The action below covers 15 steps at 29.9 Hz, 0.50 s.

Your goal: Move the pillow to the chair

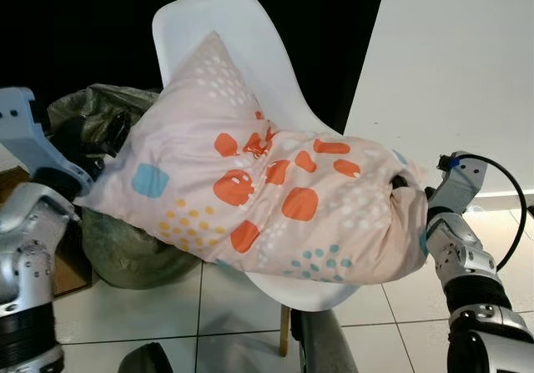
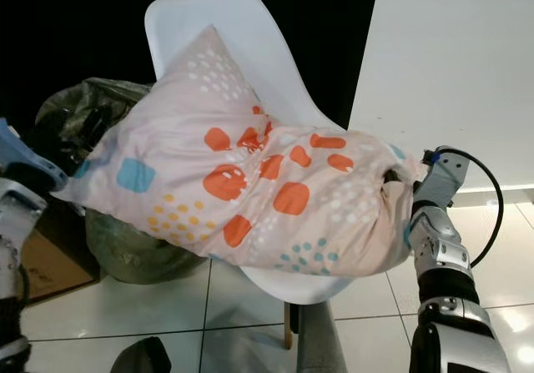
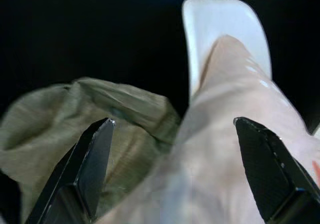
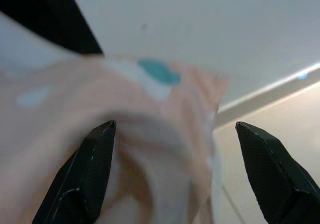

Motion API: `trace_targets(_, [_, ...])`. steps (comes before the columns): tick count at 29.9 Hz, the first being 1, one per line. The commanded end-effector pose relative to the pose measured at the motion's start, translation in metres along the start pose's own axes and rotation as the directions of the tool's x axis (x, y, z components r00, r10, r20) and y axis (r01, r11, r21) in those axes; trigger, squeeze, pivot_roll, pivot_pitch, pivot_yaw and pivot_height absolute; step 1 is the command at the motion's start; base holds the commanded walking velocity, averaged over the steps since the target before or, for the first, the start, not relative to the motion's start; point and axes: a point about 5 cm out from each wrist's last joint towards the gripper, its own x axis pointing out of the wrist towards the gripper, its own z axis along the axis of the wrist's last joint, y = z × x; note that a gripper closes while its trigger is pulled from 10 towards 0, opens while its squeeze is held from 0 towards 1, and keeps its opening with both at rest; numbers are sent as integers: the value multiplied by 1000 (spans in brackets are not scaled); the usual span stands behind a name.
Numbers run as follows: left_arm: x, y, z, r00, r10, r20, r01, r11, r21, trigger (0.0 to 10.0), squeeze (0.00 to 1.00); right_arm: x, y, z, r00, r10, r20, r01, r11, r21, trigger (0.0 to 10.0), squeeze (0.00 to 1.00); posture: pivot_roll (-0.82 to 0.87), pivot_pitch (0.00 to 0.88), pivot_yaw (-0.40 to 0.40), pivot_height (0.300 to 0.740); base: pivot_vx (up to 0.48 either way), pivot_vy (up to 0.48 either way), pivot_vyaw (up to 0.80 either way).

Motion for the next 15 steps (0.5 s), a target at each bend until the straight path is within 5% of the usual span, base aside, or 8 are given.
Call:
trace_targets(1, [-4,5,-1,999,28,-31,-27,999,39,10000,1000,1,-3,3,1000,-12,20,13,1000,-27,10000,1000,-186,129,10,471,0,0,0])
trace_targets(4, [-9,16,6,995,95,-28,-93,994,65,10000,1000,4,-6,32,992,-2,127,12,997,-77,10000,1000,-180,122,14,471,0,0,0])
trace_targets(8, [-10,15,10,996,88,-3,-88,995,55,10000,1000,5,-4,42,986,15,165,-2,997,-82,10000,1000,-174,115,13,471,0,0,0])
trace_targets(11, [-9,3,10,997,64,42,-64,998,-17,10000,1000,7,16,57,970,119,211,-113,993,-41,10000,1000,-165,97,22,471,0,0,0])
trace_targets(12, [-9,-8,3,998,50,42,-47,997,-63,10000,0,7,31,59,959,184,218,-185,983,-16,10000,0,-157,86,21,471,0,0,0])
trace_targets(13, [-9,-8,3,998,50,42,-47,997,-63,10000,0,7,31,59,959,184,218,-185,983,-16,10000,0,-157,86,21,471,0,0,0])
trace_targets(15, [-10,-32,-17,1000,22,10,-21,993,-117,10000,0,5,58,54,933,292,210,-306,952,33,10000,0,-147,59,19,471,0,0,0])
